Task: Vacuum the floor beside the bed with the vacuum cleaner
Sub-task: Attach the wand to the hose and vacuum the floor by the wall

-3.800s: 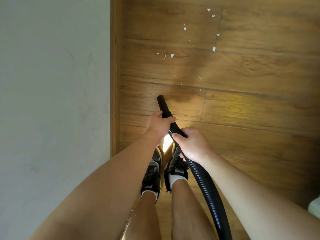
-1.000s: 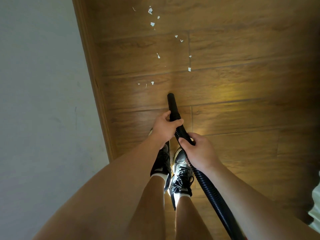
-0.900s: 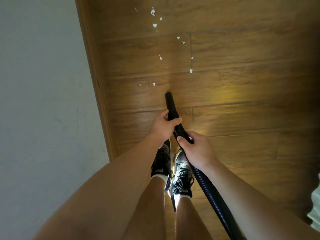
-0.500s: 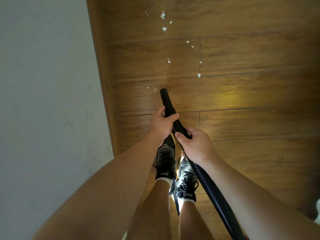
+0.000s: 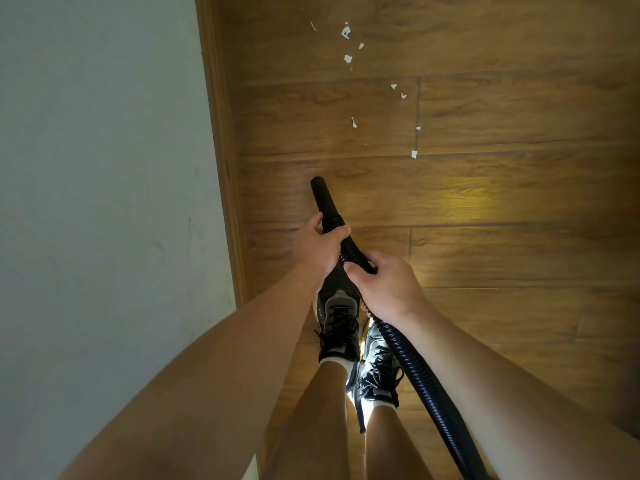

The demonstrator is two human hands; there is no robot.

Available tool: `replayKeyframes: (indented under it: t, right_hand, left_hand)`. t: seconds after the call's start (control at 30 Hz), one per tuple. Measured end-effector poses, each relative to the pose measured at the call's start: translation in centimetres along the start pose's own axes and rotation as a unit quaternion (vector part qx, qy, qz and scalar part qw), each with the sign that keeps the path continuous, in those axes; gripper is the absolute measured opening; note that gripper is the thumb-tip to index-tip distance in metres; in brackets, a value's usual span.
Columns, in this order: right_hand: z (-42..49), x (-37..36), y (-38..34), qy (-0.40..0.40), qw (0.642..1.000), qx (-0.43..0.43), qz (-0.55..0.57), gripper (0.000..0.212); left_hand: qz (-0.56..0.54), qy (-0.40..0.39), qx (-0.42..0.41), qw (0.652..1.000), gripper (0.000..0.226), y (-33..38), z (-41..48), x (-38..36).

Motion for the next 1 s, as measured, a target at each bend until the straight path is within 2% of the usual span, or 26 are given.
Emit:
replayKeyframes:
  t: [0.1,0.23,0.37,0.63,1.0]
  right_hand:
    - [0.2,-0.1,-0.6,0.002,1.0,0.005,-0.006,0.013]
    - [0.4,0.1,-1.1,-0.001,1.0,0.005,-0.01,0.007]
    - [0.7,0.9,-1.5,-0.003,1.0,0.003,-0.009,0.01]
    - [1.1,3.8,-2.2,0.021,0.999,-0.012,0.024,0.01]
    - [1.0,6.9,-1.5,0.033,0.994,-0.031,0.098,0.013]
  left_hand:
    - [-0.007,0.008,0.002,1.0,0.065,0.3,0.1,0.4]
    - [-0.023,0.003,0.002,1.0,0.065,0.8,0.1,0.4]
    - [-0.025,-0.006,-0.003,1.0,0.068,1.6,0.5,0.1]
    - [-0.013,-0.052,-0.006,0.999,0.073,4.5,1.2,-2.0]
    - [0.021,-0.074,-0.005,0.997,0.067,6.3,1.9,-5.7]
Point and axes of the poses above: each hand's wrist, its own z-axis towards the middle knuckle, its own x-axis out of the back of the hand, y = z × x, the point moved 1 cm from there along z, towards the middle knuckle, and after that the axes turned 7 degrees about -y, right-handed, at the moved point
